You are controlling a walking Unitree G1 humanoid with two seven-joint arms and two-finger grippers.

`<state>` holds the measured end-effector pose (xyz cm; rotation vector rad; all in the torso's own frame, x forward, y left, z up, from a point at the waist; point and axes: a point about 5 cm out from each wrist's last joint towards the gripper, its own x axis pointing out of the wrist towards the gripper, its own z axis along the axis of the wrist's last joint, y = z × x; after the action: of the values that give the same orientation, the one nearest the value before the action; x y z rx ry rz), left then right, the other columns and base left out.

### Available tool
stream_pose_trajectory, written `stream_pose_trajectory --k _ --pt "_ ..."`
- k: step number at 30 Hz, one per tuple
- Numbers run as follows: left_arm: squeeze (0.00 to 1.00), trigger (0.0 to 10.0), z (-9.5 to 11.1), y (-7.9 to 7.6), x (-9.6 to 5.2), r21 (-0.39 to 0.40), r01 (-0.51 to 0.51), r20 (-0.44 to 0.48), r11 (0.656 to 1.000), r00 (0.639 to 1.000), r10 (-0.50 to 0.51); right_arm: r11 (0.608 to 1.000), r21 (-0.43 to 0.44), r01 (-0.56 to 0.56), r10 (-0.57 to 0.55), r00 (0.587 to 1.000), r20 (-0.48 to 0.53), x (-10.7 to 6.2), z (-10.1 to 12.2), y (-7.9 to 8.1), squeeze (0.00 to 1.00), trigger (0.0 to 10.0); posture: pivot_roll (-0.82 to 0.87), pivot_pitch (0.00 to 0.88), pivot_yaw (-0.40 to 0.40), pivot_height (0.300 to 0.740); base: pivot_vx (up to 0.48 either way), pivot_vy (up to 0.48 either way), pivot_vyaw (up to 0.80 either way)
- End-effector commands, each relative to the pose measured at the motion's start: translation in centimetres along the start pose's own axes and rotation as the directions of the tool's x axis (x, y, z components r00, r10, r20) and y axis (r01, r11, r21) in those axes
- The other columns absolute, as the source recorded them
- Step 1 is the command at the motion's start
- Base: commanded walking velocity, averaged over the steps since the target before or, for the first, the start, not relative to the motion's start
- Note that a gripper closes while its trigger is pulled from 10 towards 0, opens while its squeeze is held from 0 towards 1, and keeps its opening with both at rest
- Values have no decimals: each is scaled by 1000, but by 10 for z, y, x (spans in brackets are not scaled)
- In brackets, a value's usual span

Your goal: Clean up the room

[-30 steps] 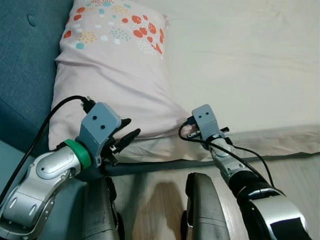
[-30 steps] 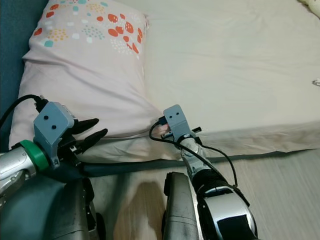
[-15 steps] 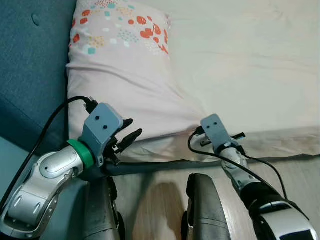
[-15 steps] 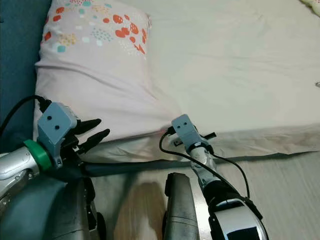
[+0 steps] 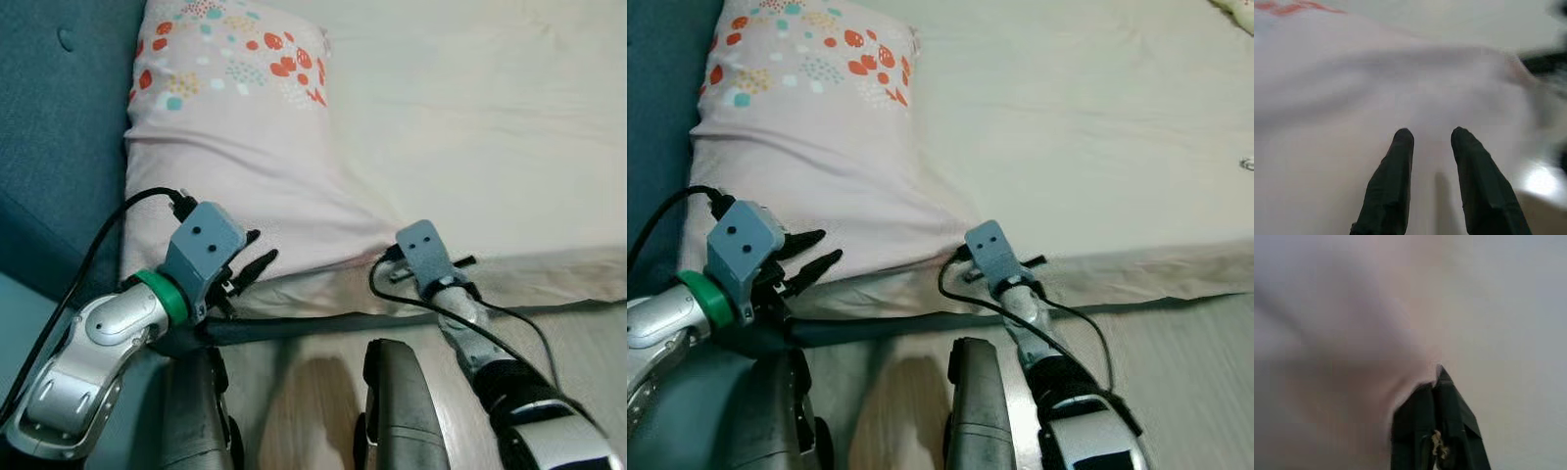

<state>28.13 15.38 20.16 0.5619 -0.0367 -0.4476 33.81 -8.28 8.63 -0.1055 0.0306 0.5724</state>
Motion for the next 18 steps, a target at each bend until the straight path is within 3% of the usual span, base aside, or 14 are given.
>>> stream_pose_trajectory --k 1,2,3,5,6,8,9,11,12,13,15,18 --pt "0 10000 -13 3 0 64 -57 -78 996 995 62 983 44 -180 180 984 -8 4 0 20 0 10000 56 120 26 550 0 0 0" --pt "0 10000 -19 9 1 113 -94 -127 989 986 108 921 40 -387 388 921 -41 5 -3 49 0 10000 62 120 26 550 0 0 0" --pt "0 10000 -19 9 1 113 -94 -127 989 986 108 921 40 -387 388 921 -41 5 -3 49 0 10000 62 120 26 550 0 0 0" --pt "0 10000 -22 12 1 125 -106 -140 986 982 124 854 41 -519 520 852 -62 2 -7 68 0 10000 62 120 26 550 0 0 0" --pt "0 10000 -22 13 1 126 -108 -142 986 982 126 840 42 -541 542 838 -65 1 -7 71 0 10000 62 120 26 550 0 0 0" --pt "0 10000 -32 21 -7 160 -106 -211 981 968 139 759 26 -650 644 746 -166 -12 -23 83 0 10000 71 122 26 550 0 0 0" --pt "0 10000 -32 21 -7 160 -106 -211 981 968 139 759 26 -650 644 746 -166 -12 -23 83 0 10000 71 122 26 550 0 0 0" --pt "0 10000 -51 29 -21 191 -75 -299 979 945 130 700 1 -714 693 679 -244 -29 -38 82 0 10000 73 128 23 550 0 0 0" --pt "0 10000 -57 32 -26 202 -59 -324 978 938 124 690 -9 -724 697 668 -260 -35 -41 78 0 10000 74 129 22 550 0 0 0" --pt "0 10000 -57 32 -26 202 -59 -324 978 938 124 690 -9 -724 697 668 -260 -35 -41 78 0 10000 74 129 22 550 0 0 0" --pt "0 10000 -76 39 -39 244 -39 -399 969 907 137 714 -3 -700 673 687 -275 -43 -45 62 0 10000 71 132 19 550 0 0 0" --pt "0 10000 -89 38 -46 235 -5 -449 972 886 113 826 -10 -563 539 795 -277 -46 -48 31 0 10000 66 132 17 550 0 0 0"
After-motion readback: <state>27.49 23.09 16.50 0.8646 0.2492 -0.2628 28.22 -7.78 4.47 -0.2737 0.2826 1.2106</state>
